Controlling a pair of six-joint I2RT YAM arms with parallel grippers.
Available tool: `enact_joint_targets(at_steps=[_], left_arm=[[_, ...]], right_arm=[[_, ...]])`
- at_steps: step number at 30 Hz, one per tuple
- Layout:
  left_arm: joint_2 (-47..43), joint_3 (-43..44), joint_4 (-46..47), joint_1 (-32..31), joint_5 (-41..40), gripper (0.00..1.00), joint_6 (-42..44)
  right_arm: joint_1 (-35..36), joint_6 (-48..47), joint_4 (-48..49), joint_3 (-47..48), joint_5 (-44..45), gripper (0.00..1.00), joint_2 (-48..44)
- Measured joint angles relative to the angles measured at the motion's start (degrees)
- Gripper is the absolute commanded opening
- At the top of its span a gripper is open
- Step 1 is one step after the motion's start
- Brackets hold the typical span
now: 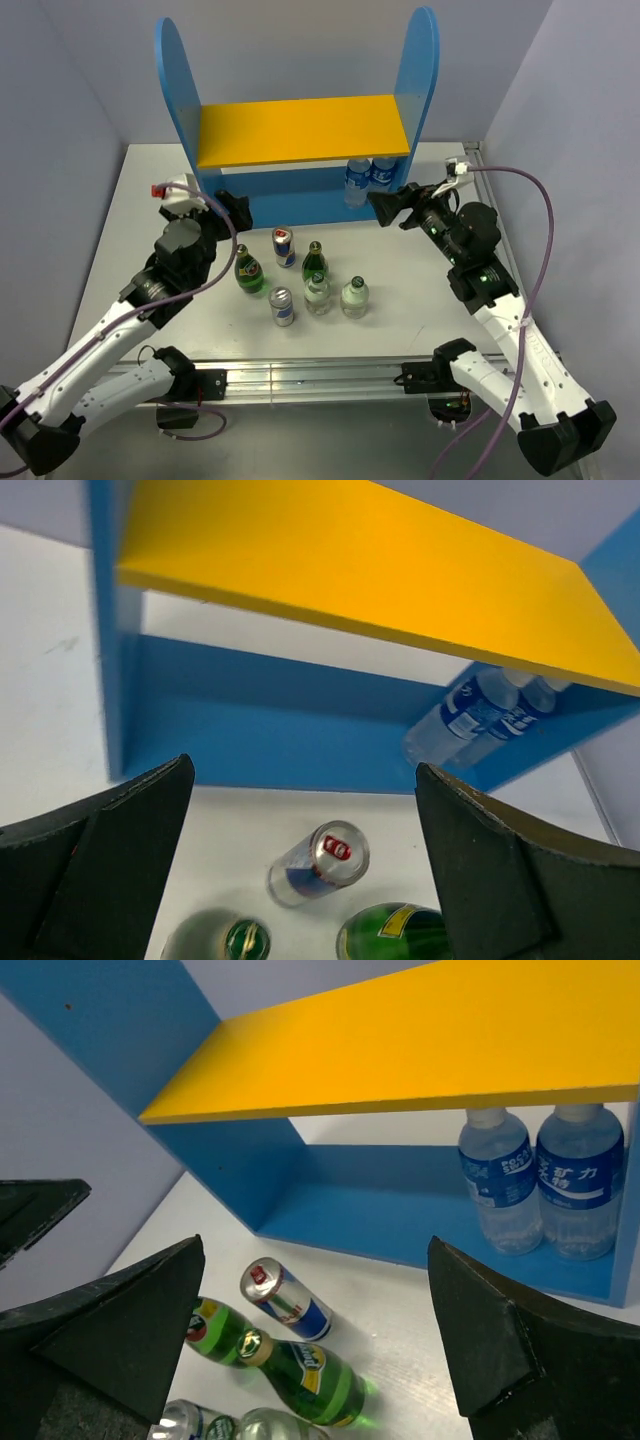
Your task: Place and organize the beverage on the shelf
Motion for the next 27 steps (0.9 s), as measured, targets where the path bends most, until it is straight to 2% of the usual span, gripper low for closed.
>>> enact_joint_targets(at_steps=[3, 7, 13, 18, 27], left_arm=[[-3.32, 0.00, -5.70, -5.60, -10.16, 0.99, -2.10], [-5.22, -0.33, -11.87, -11.19, -18.53, 0.99, -4.92], [-4.70, -6.54, -13.25, -16.26, -21.70, 0.99, -8.07], [-4.11, -14.56, -9.11, -16.79, -19.15, 0.99, -7.76], [3.78, -19.30, 3.15, -16.79, -15.98, 0.99, -5.29]], right_arm=[[3.04, -0.76, -1.22, -0.09, 1.42, 1.00, -1.33], [10.99, -3.78, -3.02, -0.13, 6.40, 1.00, 0.13], [28.06, -6.88, -3.98, -0.37, 17.27, 1.00, 9.42], [29.99, -6.86, -3.93, -2.64, 20.65, 0.99, 13.81], [30.01, -6.19, 1.55, -3.41, 22.38, 0.96, 18.91]])
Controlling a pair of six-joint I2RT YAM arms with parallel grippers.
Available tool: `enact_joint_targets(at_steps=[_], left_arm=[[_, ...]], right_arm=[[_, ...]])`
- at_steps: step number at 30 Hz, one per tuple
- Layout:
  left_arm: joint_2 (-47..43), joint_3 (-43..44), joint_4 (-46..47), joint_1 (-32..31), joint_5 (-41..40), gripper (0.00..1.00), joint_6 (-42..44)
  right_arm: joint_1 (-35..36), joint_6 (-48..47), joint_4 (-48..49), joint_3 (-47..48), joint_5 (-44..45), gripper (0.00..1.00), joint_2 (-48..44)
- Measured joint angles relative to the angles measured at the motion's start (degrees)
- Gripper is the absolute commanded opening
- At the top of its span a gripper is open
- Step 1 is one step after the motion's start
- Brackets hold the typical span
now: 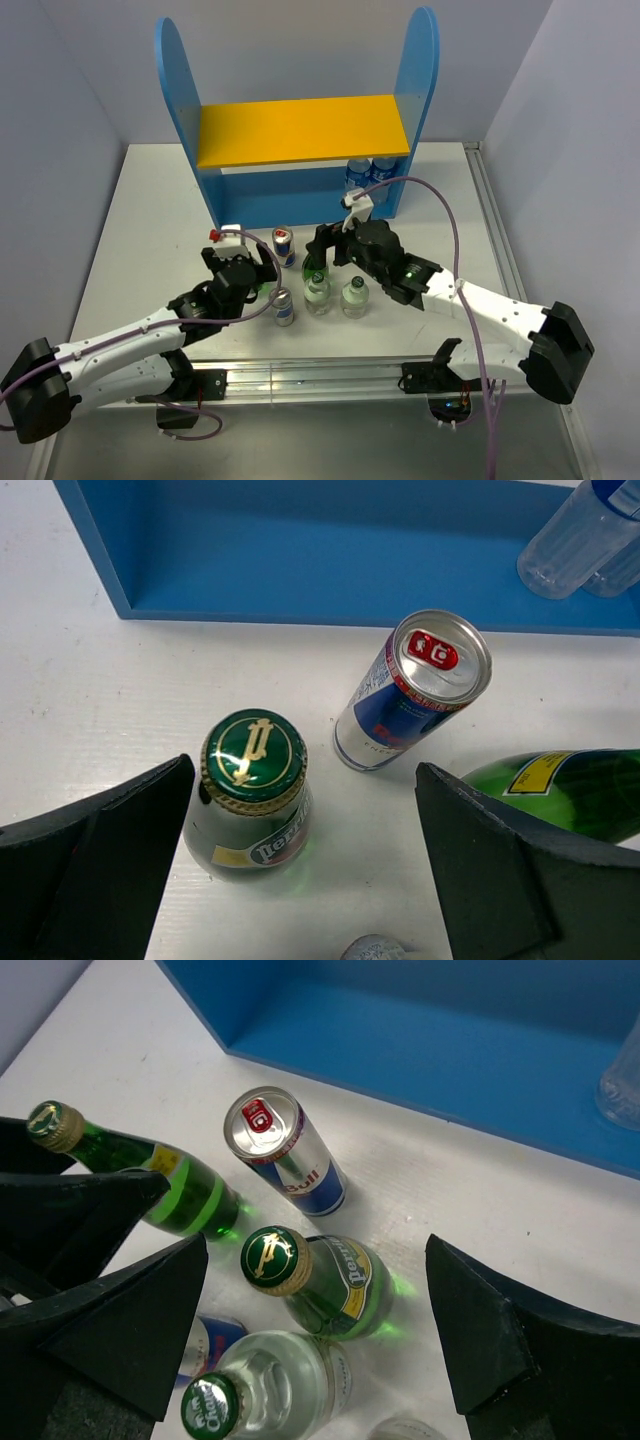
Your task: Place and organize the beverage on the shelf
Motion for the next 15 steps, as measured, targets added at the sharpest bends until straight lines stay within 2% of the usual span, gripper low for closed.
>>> enact_joint_targets(at_steps=[8, 11, 12, 13, 14, 15], left_arm=[[2.43, -2.40, 6.99, 2.91, 2.14, 0.99, 2.32], [2.45, -3.39, 8.90, 5.25, 3.34, 0.97, 2.58], [2.47, -3.63, 9.42, 6.01, 3.67, 0.94, 2.62], [2.58, -3.85, 10.03, 6.64, 3.93, 0.89, 2.71], [2.78, -3.96, 10.49, 7.39, 4.33, 0.87, 2.91], [3.06, -3.98, 10.93, 7.91, 4.66, 0.85, 3.17]], right_arm=[[0.26, 1.11, 3.48, -0.57, -0.17, 0.92, 5.88], [0.63, 1.53, 4.83, -0.96, -0.15, 0.83, 7.15], [0.79, 1.70, 5.38, -1.27, -0.11, 0.76, 7.41], [0.90, 1.75, 5.84, -1.46, -0.09, 0.73, 7.69], [1.03, 1.92, 6.43, -1.57, -0.07, 0.66, 8.11], [1.11, 1.84, 6.91, -1.62, -0.07, 0.64, 8.57]])
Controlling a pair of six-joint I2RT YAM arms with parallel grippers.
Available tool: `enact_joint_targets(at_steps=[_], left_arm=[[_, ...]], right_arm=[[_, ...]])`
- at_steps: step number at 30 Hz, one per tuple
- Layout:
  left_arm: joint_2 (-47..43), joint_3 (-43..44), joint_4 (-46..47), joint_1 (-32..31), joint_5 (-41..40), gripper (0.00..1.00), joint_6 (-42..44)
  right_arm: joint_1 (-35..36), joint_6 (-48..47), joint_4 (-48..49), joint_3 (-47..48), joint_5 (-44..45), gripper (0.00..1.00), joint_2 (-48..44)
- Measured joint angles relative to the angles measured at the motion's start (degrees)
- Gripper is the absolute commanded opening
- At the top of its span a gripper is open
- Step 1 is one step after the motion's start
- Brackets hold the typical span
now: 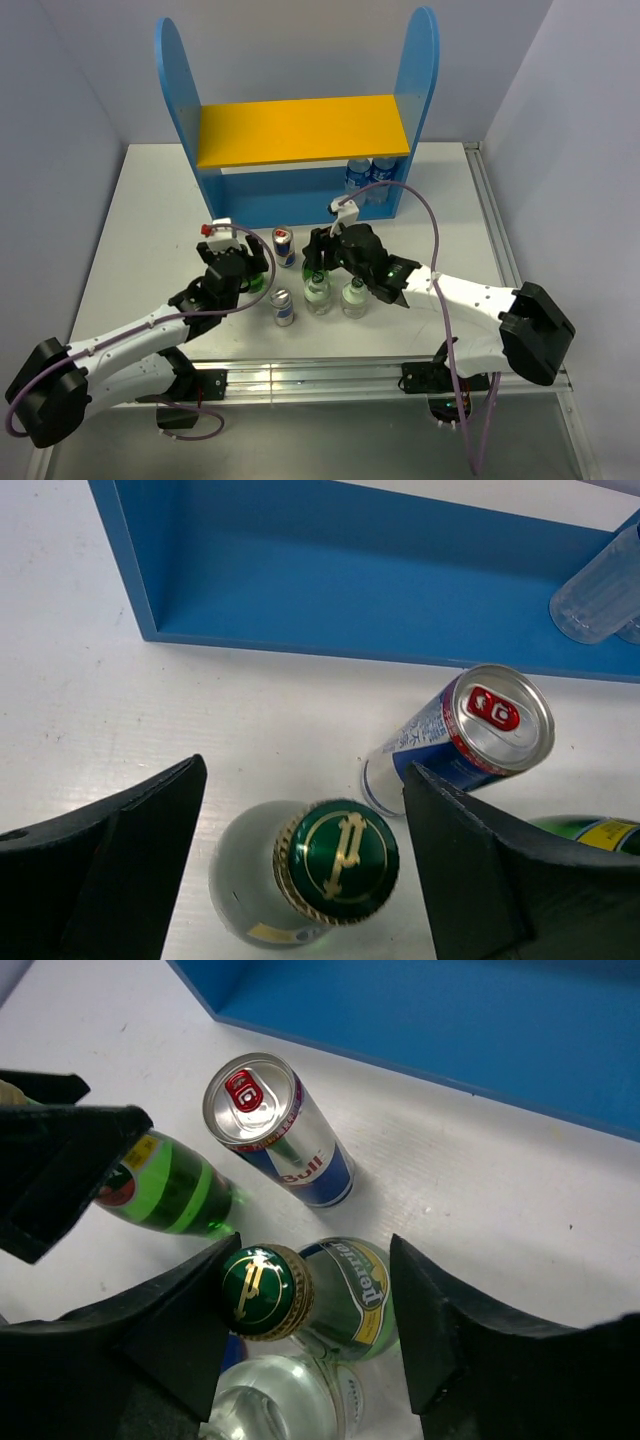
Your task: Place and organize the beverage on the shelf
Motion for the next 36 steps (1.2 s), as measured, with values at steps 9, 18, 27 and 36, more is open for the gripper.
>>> enact_joint_targets(at_steps=[9, 18, 27, 36], left_arm=[[3.56, 0.00, 3.37, 2.56, 1.75, 0.63, 1.01], [4.22, -0.02, 5.84, 2.78, 1.46, 0.18, 2.29], [4.48, -0.02, 6.45, 2.80, 1.01, 0.00, 2.32], [3.89, -0.68, 7.08, 2.80, 0.87, 0.00, 2.27]], right_arm=[[0.48, -1.51, 3.76, -0.04, 1.77, 0.23, 2.23], [0.66, -0.92, 3.54, 0.02, 2.84, 0.00, 2.01], [0.66, -7.21, -12.83, 7.32, 8.57, 0.00, -0.33], [-0.61, -16.22, -26.01, 36.83, 15.67, 0.00, -0.85]])
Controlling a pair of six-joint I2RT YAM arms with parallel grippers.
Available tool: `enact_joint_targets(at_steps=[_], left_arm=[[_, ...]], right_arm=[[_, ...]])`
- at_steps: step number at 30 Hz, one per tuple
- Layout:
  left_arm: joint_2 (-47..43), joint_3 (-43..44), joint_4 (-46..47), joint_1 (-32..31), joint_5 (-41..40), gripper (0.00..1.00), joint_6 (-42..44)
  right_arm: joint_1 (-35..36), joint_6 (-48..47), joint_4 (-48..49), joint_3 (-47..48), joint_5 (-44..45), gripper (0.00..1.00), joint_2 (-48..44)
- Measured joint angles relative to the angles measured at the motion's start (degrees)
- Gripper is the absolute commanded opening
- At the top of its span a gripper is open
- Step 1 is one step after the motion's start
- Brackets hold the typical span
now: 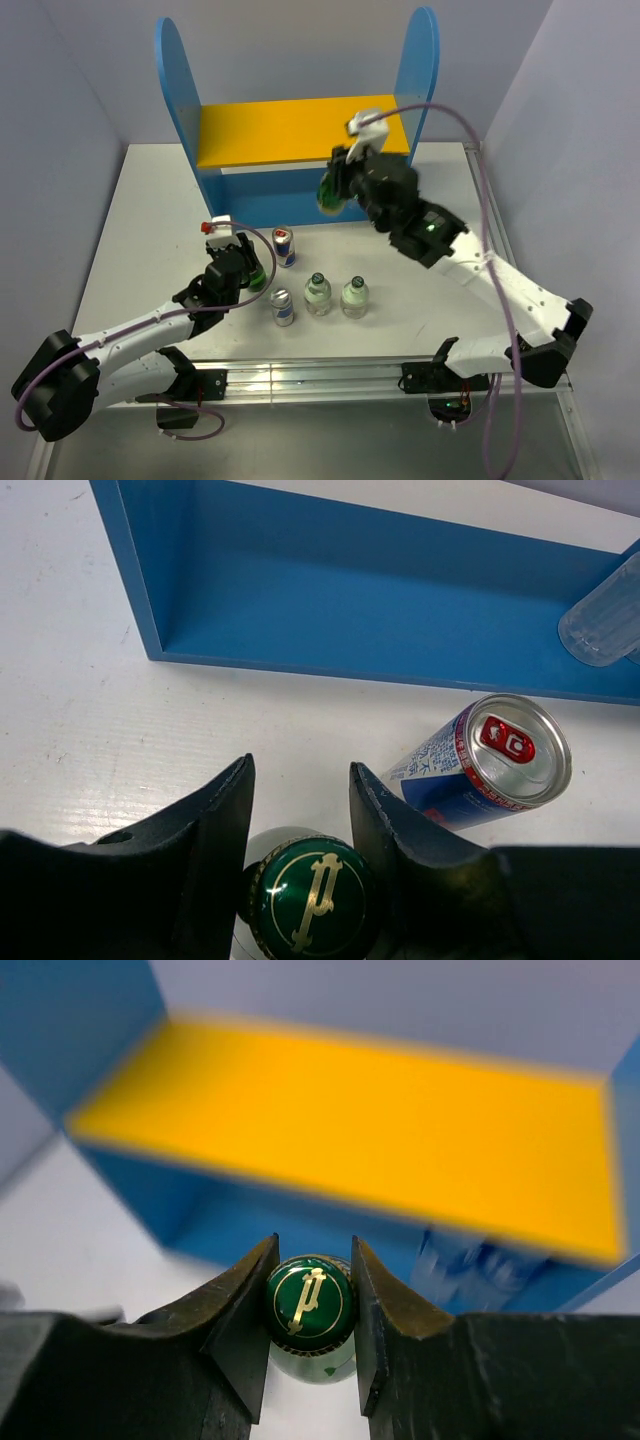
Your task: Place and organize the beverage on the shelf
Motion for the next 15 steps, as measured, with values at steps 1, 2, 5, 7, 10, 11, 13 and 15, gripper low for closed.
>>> enact_joint_targets(at_steps=[1, 2, 5, 7, 10, 11, 13, 15], left_arm=[[-0.15, -0.20, 0.17, 0.00, 0.00, 0.00, -0.02], [-0.24, -0.24, 0.17, -0.02, 0.02, 0.00, -0.02], [-0.24, -0.24, 0.22, 0.00, 0.07, 0.00, -0.02], [-0.22, -0.24, 0.22, 0.00, 0.09, 0.00, -0.02], [-0.24, -0.24, 0.26, 0.04, 0.11, 0.00, -0.02], [-0.24, -0.24, 0.26, 0.04, 0.11, 0.00, -0.02], [-0.24, -0.26, 0.26, 0.04, 0.11, 0.00, -0.02], [-0.26, -0.26, 0.24, 0.04, 0.13, 0.00, -0.02]], right_arm=[[-0.48, -1.07, -0.39, 4.20, 0.66, 0.00, 0.04], [-0.90, -2.16, -0.79, 8.50, 1.44, 0.00, 0.09], [-2.84, -4.76, -1.44, 21.22, 2.97, 0.00, 1.79], [-4.61, -5.68, -2.12, 28.39, 3.26, 0.00, 3.65], [-8.83, -6.01, -2.27, 35.74, 2.25, 0.00, 6.69], [-10.73, -6.01, -2.45, 37.24, 1.60, 0.00, 7.78], [-13.44, -5.99, -2.75, 38.66, 0.81, 0.00, 9.86], [-16.37, -5.97, -3.26, 39.01, -0.33, 0.00, 12.41]])
